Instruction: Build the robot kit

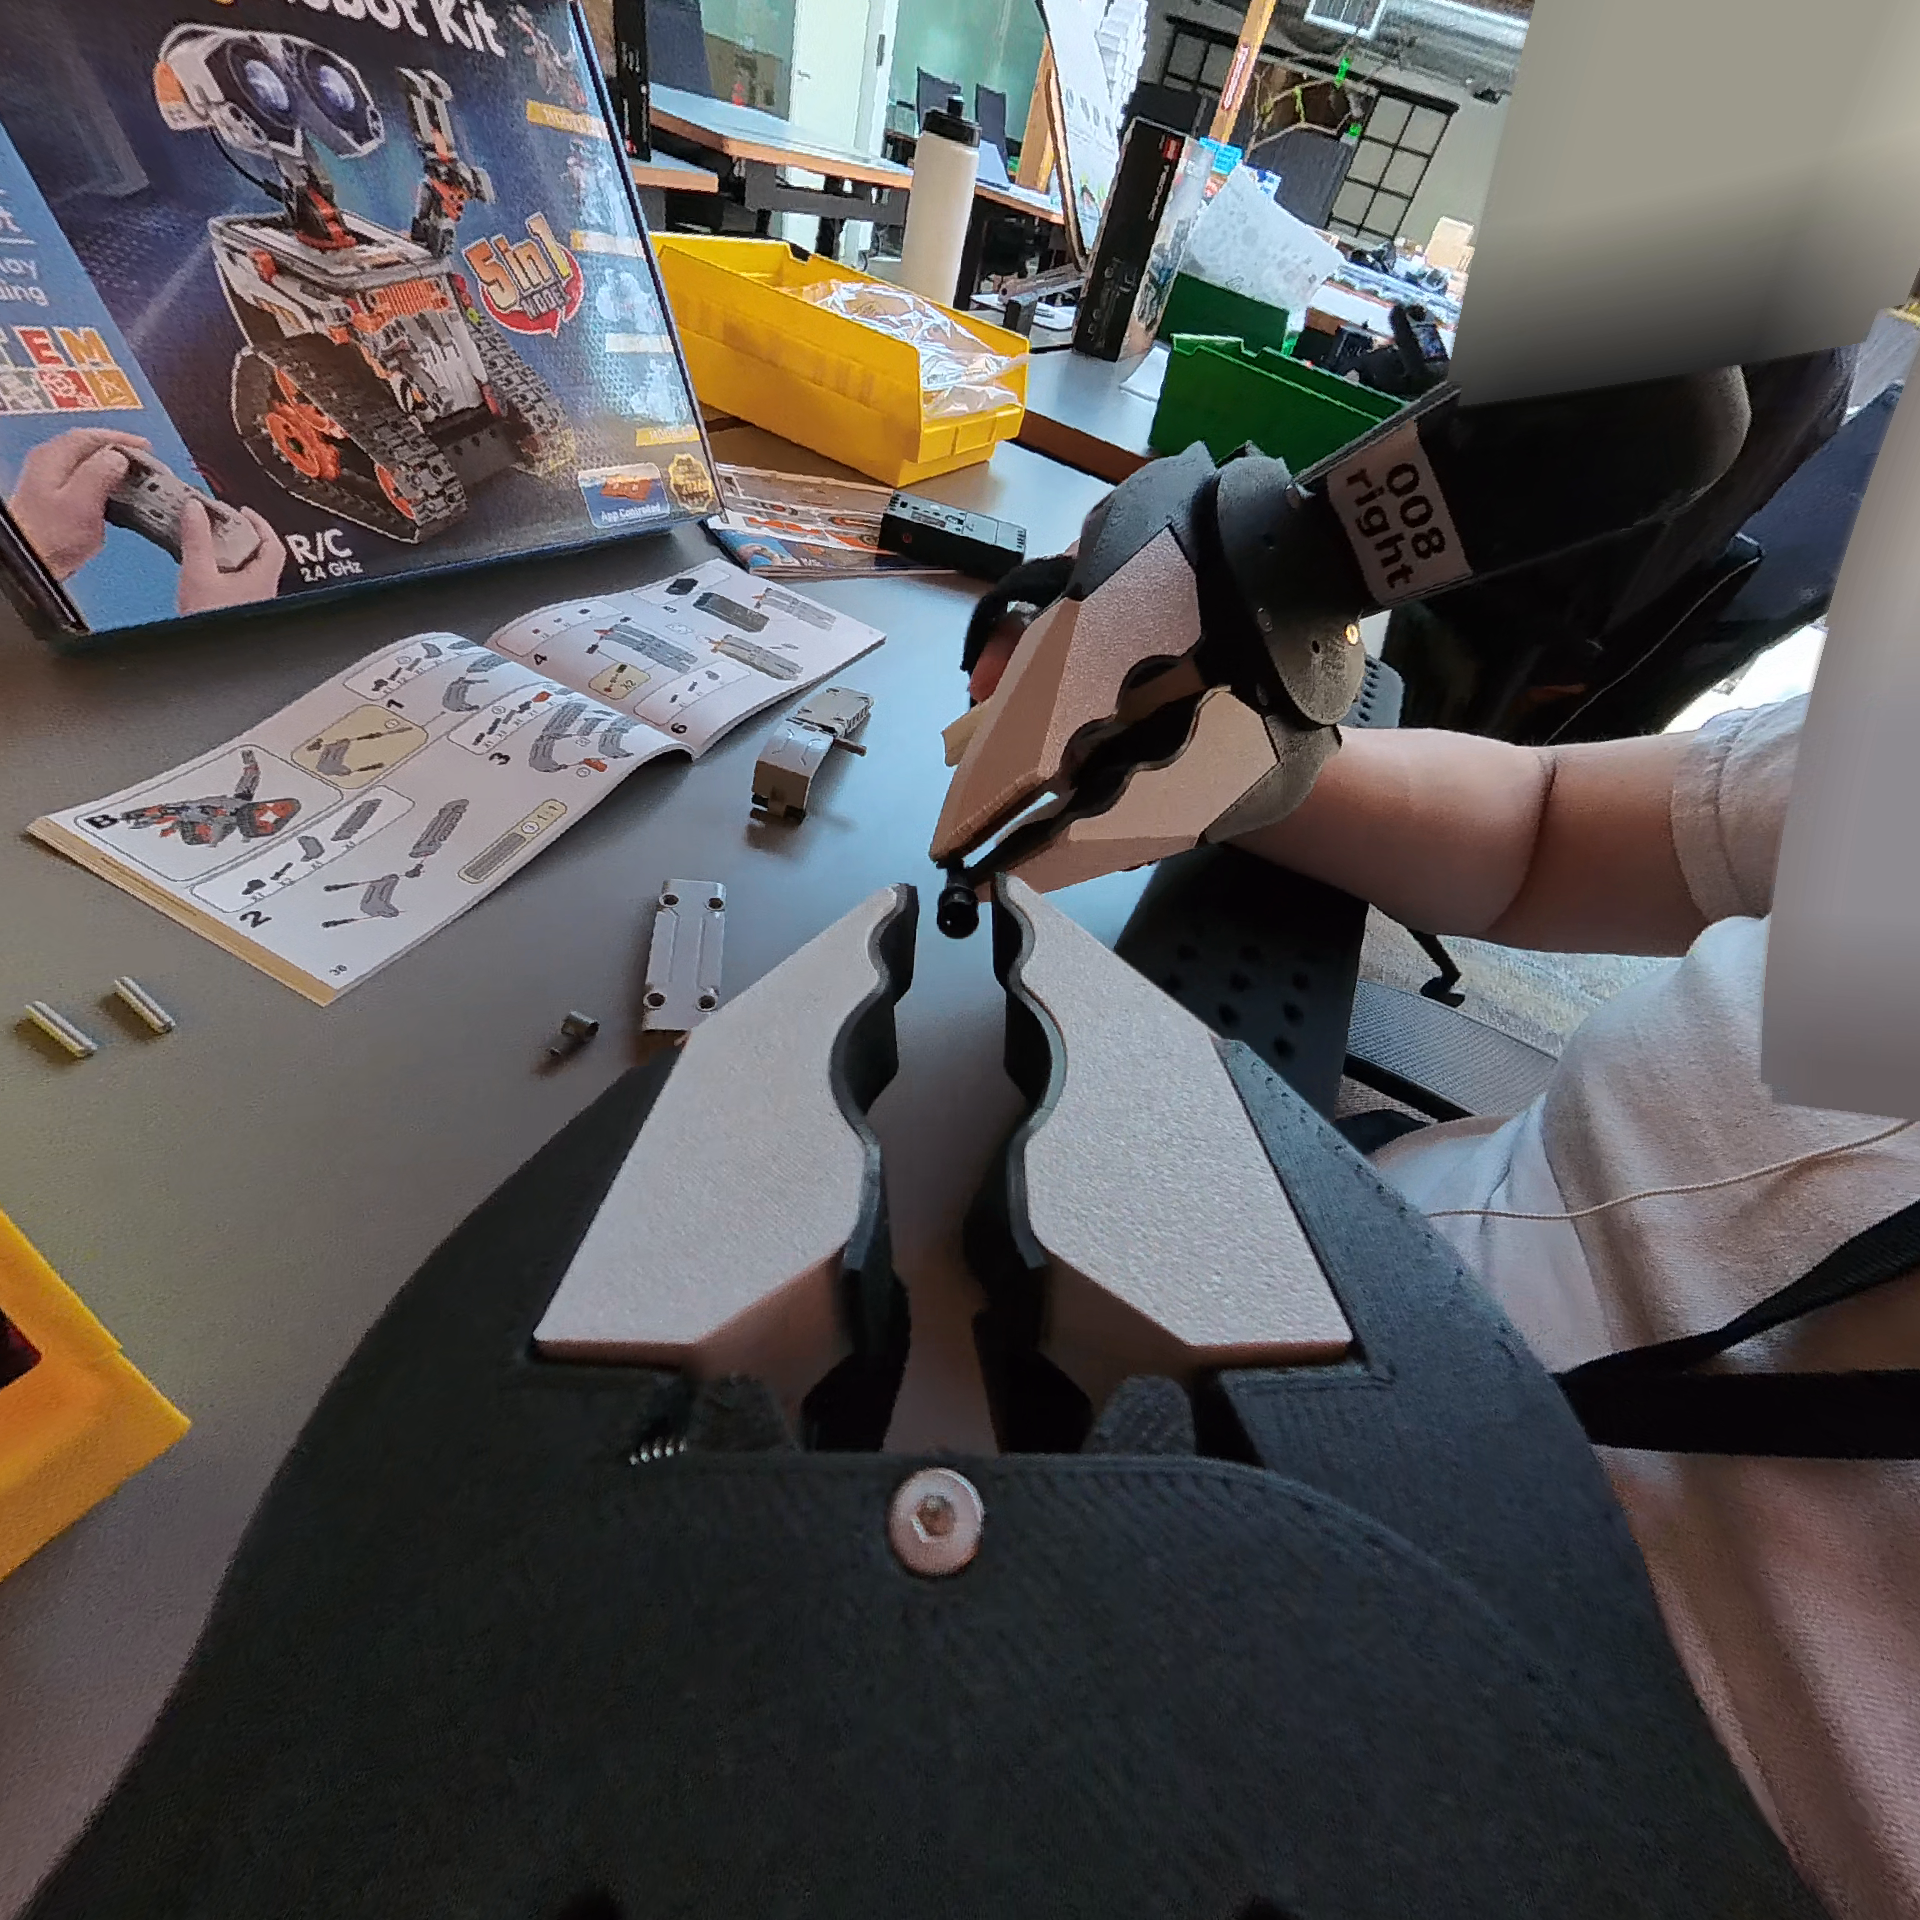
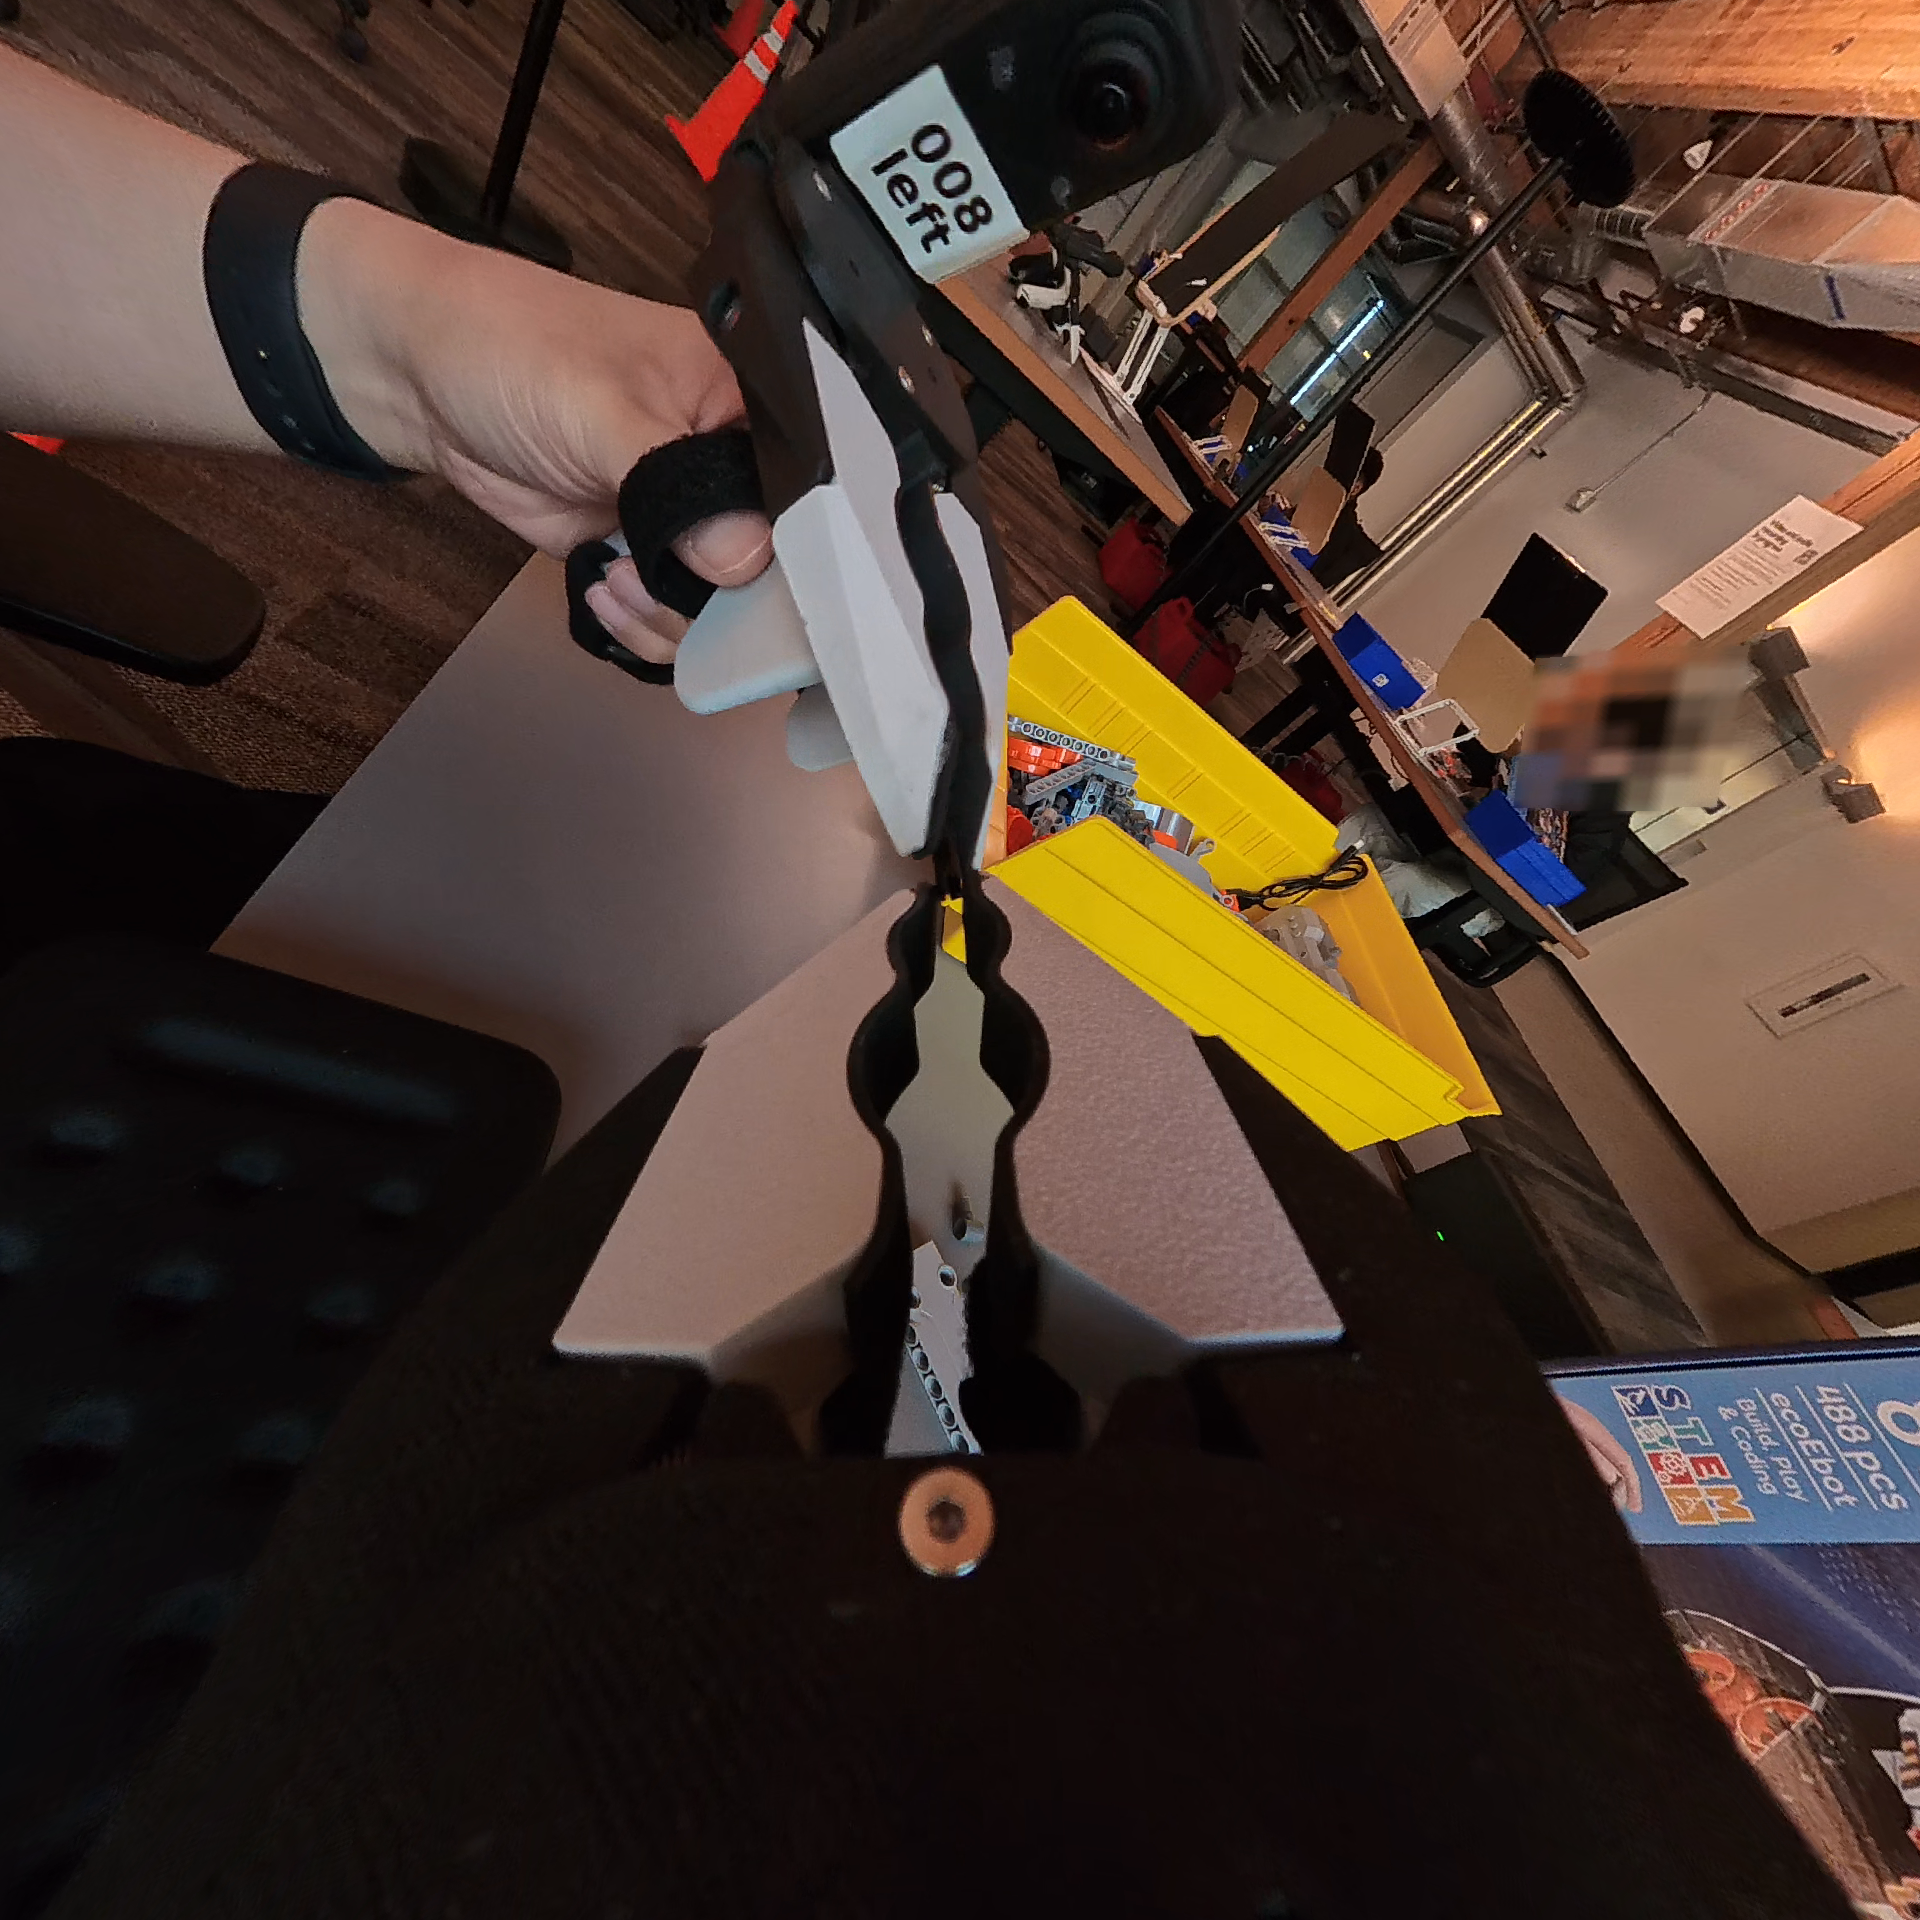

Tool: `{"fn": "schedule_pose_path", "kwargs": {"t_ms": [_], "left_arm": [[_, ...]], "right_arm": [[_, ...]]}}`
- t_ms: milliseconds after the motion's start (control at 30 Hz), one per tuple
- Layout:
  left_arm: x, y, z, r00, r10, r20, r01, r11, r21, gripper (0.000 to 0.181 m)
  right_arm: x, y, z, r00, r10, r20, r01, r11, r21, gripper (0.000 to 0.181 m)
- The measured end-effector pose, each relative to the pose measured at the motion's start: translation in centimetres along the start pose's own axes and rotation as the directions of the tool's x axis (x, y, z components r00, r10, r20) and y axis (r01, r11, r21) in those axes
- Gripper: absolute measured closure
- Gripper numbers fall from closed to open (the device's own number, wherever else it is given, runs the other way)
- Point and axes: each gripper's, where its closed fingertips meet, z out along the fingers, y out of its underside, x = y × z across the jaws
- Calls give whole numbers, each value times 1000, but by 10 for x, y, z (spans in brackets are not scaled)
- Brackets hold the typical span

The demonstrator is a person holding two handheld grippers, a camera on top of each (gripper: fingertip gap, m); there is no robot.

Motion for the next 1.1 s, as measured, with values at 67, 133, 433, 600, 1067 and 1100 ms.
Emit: {"fn": "schedule_pose_path", "kwargs": {"t_ms": [67,133,433,600,1067,1100], "left_arm": [[-1,0,0,1000,28,13,-28,1000,0,170],[0,-1,1,999,38,6,-38,999,10,172],[2,-7,1,999,-23,-48,27,997,66,176],[1,-4,1,999,5,-39,-3,999,39,176],[-14,-9,-2,1000,-21,12,20,999,42,177],[-17,-10,-5,999,-32,21,31,998,48,177]], "right_arm": [[1,0,-1,1000,5,-3,-5,1000,2,177],[1,-1,-1,1000,11,-1,-11,1000,6,177],[1,-2,-1,1000,5,-6,-5,1000,8,177],[1,0,-1,1000,2,-5,-2,1000,-2,177],[22,13,-2,944,330,4,-330,944,-17,155],[23,15,-4,880,475,25,-474,880,-32,155]]}}
